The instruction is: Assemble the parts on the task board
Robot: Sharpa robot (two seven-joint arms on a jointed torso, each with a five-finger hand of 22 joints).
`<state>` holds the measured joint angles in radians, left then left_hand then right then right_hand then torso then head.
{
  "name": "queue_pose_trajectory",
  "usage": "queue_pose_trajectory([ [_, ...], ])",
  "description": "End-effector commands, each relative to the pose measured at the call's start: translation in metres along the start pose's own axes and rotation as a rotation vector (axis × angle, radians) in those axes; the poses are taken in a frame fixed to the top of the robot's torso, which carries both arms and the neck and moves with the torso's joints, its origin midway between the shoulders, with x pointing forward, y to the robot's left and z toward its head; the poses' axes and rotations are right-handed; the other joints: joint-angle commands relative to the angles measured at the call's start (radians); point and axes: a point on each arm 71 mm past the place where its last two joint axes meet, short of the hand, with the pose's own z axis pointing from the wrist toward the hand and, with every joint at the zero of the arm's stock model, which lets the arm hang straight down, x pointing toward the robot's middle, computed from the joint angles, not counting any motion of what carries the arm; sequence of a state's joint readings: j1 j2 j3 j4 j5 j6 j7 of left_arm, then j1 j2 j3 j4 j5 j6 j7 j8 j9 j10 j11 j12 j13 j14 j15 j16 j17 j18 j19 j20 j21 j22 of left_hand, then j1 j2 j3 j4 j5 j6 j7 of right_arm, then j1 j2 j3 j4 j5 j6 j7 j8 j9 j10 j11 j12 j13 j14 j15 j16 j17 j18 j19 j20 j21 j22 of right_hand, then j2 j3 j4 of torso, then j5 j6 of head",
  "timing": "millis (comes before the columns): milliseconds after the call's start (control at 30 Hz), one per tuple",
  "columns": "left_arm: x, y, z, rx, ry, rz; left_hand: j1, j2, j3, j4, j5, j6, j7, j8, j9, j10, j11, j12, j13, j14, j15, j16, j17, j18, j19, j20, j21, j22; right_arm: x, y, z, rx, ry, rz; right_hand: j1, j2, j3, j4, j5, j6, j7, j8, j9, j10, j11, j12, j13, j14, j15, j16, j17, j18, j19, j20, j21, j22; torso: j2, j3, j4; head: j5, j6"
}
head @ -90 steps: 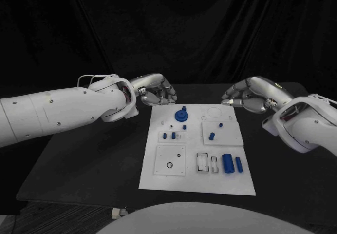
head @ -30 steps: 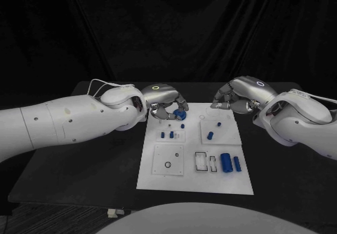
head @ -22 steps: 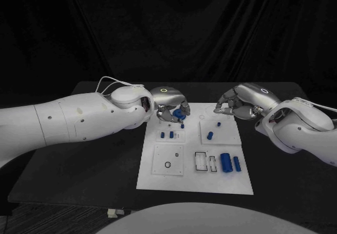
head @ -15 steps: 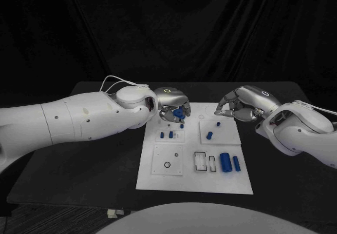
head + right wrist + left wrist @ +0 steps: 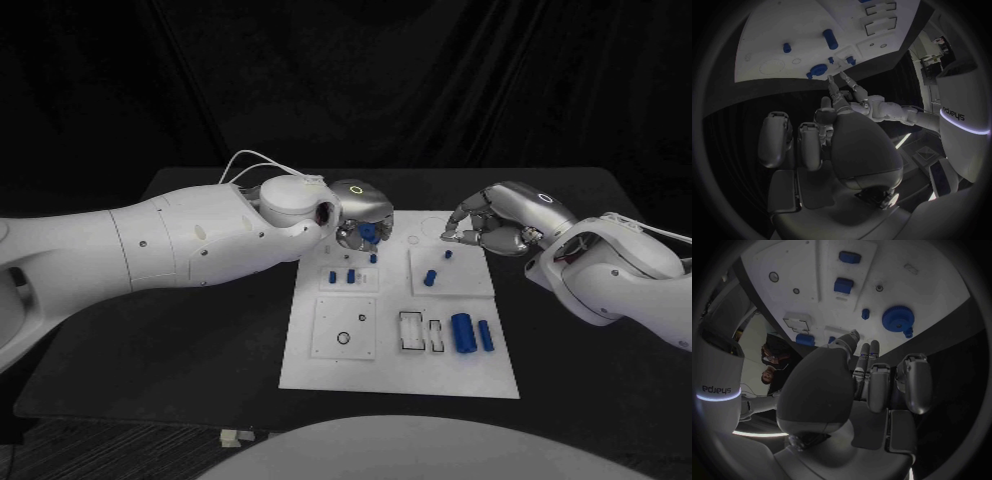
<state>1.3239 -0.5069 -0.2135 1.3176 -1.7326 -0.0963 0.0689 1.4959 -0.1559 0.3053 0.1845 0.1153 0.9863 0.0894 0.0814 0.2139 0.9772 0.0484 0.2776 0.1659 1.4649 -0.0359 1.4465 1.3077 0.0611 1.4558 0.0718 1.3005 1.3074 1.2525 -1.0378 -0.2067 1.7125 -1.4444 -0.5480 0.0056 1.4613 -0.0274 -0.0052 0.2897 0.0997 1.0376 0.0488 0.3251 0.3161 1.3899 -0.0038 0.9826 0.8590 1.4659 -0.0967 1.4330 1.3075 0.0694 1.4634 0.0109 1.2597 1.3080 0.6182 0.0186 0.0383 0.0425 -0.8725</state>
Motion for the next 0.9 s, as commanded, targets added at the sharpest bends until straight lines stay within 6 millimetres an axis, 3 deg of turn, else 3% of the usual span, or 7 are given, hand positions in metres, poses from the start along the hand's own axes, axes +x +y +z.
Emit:
queue_pose_trajectory([
  [33, 0.005, 0.000, 0.002, -0.016, 0.052, 0.028, -0.002, 0.002, 0.001, -0.005, 0.006, 0.004, 0.000, -0.001, -0.002, -0.002, -0.004, -0.003, -0.002, 0.037, -0.008, -0.006, 0.053, -0.001, -0.005, -0.004, -0.005, 0.183, 0.000, 0.000, -0.001, -0.005, -0.013, 0.007, -0.010, 0.000, 0.005, 0.000, 0.003, -0.011, 0.001, -0.006, -0.001, 0.022, -0.030, 0.318, 0.395, 0.072, 0.003, -0.003, 0.102, -0.007, 0.006, 0.006, -0.004, 0.180, 0.000, -0.0002, 0.0003, 0.001, 0.000],
  [633, 0.015, -0.002, 0.007, -0.019, 0.095, 0.019, -0.010, 0.003, 0.003, -0.008, -0.003, 0.006, 0.001, -0.004, -0.005, 0.006, -0.006, -0.003, -0.005, 0.032, -0.009, -0.012, 0.043, 0.000, -0.009, -0.005, -0.014, 0.180, 0.003, -0.001, -0.002, -0.001, 0.001, 0.011, -0.019, 0.001, 0.008, 0.000, 0.003, -0.017, 0.004, -0.011, -0.003, 0.010, -0.027, 0.298, 0.375, 0.070, 0.005, -0.009, 0.095, -0.005, 0.002, 0.008, -0.013, 0.178, 0.000, -0.0004, 0.0005, 0.000, 0.000],
  [900, 0.017, -0.002, 0.008, -0.015, 0.098, 0.016, -0.005, 0.007, 0.012, -0.017, 0.010, 0.005, 0.002, -0.008, -0.008, 0.010, -0.006, -0.005, -0.008, 0.031, -0.010, -0.014, 0.040, 0.001, -0.011, -0.006, -0.018, 0.180, 0.004, -0.001, -0.002, 0.000, 0.007, 0.012, -0.020, 0.001, 0.009, 0.001, 0.003, -0.018, 0.004, -0.011, -0.003, 0.008, -0.027, 0.296, 0.373, 0.070, 0.005, -0.009, 0.095, -0.005, 0.002, 0.008, -0.014, 0.178, 0.000, -0.0007, 0.0005, 0.001, 0.000],
])
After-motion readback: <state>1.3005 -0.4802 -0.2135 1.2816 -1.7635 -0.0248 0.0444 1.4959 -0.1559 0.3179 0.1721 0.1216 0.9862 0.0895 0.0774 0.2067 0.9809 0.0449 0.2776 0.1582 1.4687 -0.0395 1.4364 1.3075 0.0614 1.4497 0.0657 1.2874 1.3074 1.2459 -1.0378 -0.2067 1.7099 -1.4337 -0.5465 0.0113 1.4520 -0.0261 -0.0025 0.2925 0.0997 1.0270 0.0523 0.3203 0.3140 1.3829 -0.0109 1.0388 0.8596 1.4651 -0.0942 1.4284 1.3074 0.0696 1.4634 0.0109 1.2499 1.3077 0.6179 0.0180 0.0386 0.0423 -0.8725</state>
